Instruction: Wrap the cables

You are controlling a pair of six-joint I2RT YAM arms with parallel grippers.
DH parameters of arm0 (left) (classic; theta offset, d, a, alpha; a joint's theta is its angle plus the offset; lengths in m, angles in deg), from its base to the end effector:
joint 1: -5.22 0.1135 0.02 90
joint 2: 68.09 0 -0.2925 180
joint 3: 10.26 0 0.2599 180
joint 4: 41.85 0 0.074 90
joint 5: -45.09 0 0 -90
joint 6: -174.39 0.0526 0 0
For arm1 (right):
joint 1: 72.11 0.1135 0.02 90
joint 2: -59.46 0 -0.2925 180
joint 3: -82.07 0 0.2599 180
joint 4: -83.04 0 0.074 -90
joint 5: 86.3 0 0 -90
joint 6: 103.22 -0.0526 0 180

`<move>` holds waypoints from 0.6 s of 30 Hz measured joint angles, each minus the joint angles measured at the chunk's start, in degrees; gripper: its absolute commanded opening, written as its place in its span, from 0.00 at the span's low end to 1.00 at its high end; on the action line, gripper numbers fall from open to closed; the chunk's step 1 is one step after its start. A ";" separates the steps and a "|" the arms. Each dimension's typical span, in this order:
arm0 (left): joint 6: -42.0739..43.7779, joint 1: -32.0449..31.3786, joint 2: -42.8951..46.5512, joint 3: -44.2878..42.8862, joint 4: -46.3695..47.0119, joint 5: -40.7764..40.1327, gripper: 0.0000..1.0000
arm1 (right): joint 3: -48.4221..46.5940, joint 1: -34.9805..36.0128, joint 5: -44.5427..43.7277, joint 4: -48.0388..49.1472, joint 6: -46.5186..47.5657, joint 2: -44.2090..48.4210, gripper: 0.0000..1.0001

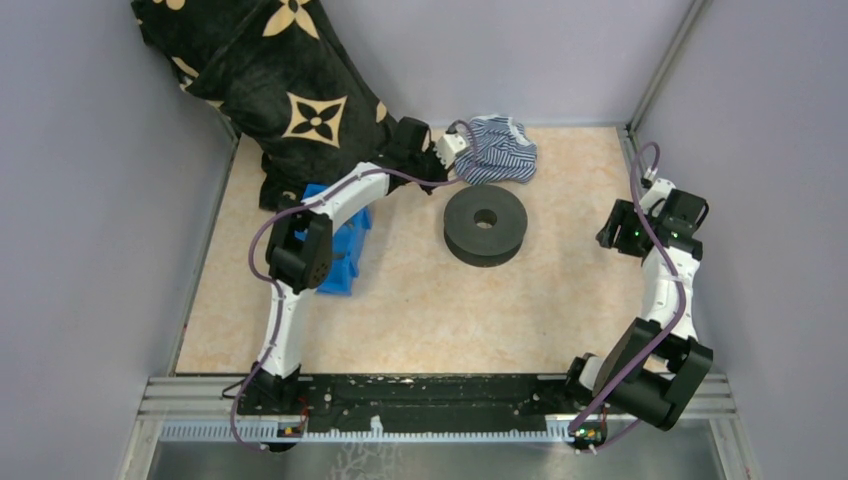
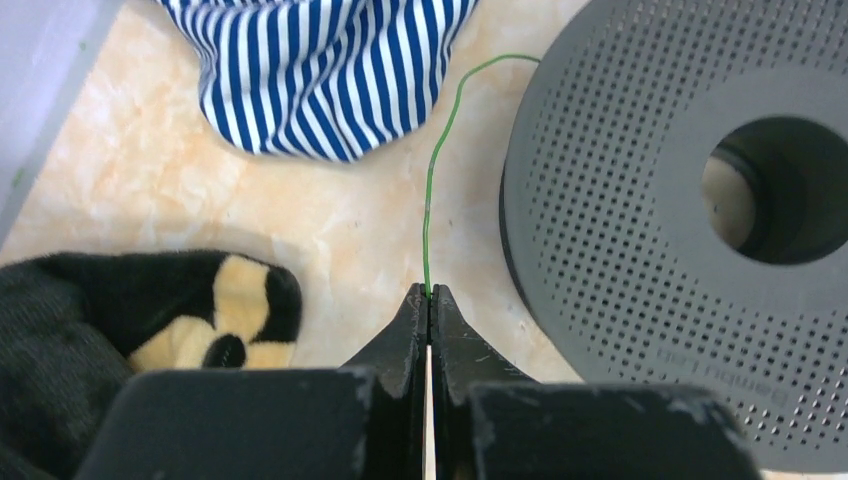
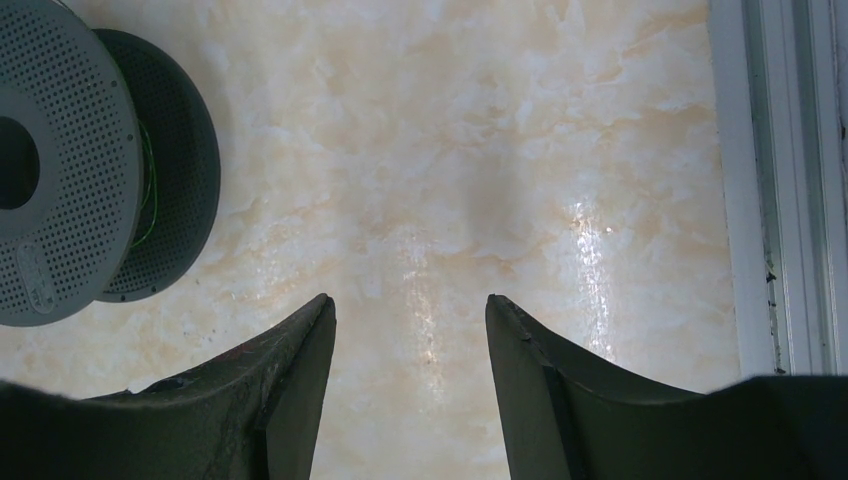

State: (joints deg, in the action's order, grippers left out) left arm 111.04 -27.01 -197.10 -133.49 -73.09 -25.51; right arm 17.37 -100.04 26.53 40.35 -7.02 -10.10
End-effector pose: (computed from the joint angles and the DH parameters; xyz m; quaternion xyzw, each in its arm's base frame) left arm 0.4656 -0.3142 0.2402 0.4991 0.7314 -0.1720 0.4318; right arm 0.2388 -0.1035 0.2752 0.1019 0.9109 0.0722 0.3934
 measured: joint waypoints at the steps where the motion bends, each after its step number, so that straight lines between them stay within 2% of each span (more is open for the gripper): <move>1: 0.02 0.26 0.35 0.85 -0.02 0.09 0.00 | 0.00 0.00 0.00 0.00 0.00 0.00 0.57; 18: -1.44 1.86 8.26 19.02 1.57 1.01 0.00 | 0.02 0.00 1.01 -0.04 0.15 -0.50 0.57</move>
State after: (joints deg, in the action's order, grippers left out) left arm 109.60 -25.15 -188.84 -114.48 -71.52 -24.50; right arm 17.39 -100.04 27.53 40.30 -6.87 -10.60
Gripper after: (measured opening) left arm 0.007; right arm 0.572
